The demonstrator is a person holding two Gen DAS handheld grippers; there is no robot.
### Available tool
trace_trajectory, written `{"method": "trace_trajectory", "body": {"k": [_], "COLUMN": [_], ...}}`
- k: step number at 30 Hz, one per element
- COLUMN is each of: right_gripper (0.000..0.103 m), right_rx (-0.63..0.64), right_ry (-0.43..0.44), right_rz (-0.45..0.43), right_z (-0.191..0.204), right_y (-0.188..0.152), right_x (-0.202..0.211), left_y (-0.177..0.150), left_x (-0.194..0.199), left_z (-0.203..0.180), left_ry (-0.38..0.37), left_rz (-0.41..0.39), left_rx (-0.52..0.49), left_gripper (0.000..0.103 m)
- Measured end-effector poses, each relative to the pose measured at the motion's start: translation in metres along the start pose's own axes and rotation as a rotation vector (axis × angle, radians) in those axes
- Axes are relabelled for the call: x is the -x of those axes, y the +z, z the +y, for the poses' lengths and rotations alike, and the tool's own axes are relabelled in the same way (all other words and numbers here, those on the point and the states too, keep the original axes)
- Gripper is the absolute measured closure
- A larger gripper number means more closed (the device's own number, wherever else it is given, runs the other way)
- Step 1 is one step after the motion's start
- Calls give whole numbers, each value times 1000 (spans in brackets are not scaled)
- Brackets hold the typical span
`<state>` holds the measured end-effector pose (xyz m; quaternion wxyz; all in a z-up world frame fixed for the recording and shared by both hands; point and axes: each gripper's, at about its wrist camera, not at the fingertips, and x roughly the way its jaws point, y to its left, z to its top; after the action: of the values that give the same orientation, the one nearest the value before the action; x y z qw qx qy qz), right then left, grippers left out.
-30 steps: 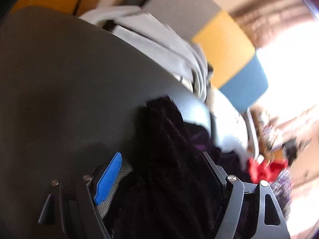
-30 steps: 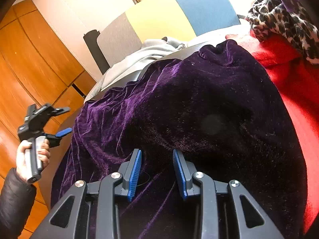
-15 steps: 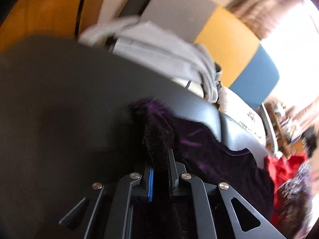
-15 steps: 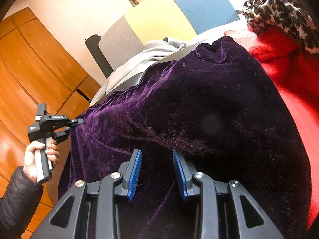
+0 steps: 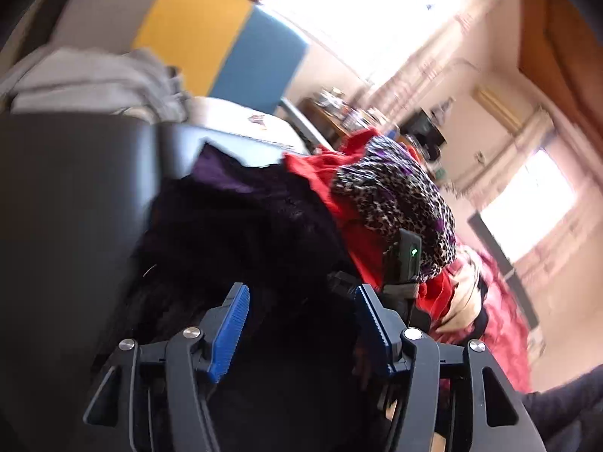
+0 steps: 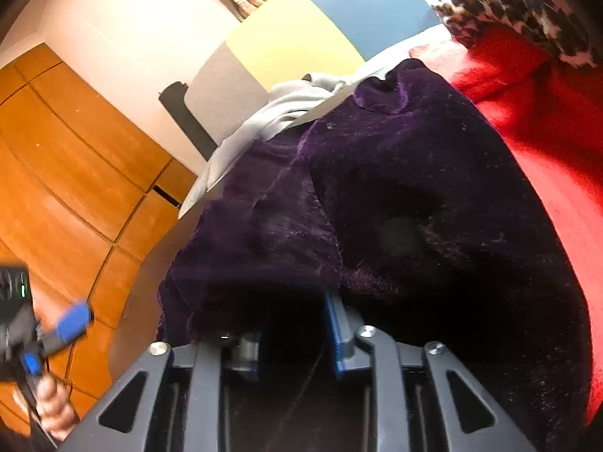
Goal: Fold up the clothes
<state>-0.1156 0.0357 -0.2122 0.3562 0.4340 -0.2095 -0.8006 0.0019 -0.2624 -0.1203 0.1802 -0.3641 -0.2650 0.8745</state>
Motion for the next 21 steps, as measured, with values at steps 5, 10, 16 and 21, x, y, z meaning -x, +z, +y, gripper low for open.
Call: {"method": "trace_trajectory", "body": {"k": [5,10,16,21], "right_gripper": [78,78,78,78], "right_rx": [-3,-1,-4,-9], "right_ry": [3,1,8,18], "right_rz": [-1,-1,-1,-3], "right_z": [0,1,0,-2], "right_y": [1,2,2,1], "right_x": [-2,-3,-3,-3], "left_y": [-11,0,13,19], "left_x": [47,35,-14,-34], "left_z": [67,110,117,125], "left_ry": [170,52,-133,-118], "left_rz": [-69,-61,24,57], "left_rx": [175,399,544,616], "left_gripper": [42,42,42,42]}}
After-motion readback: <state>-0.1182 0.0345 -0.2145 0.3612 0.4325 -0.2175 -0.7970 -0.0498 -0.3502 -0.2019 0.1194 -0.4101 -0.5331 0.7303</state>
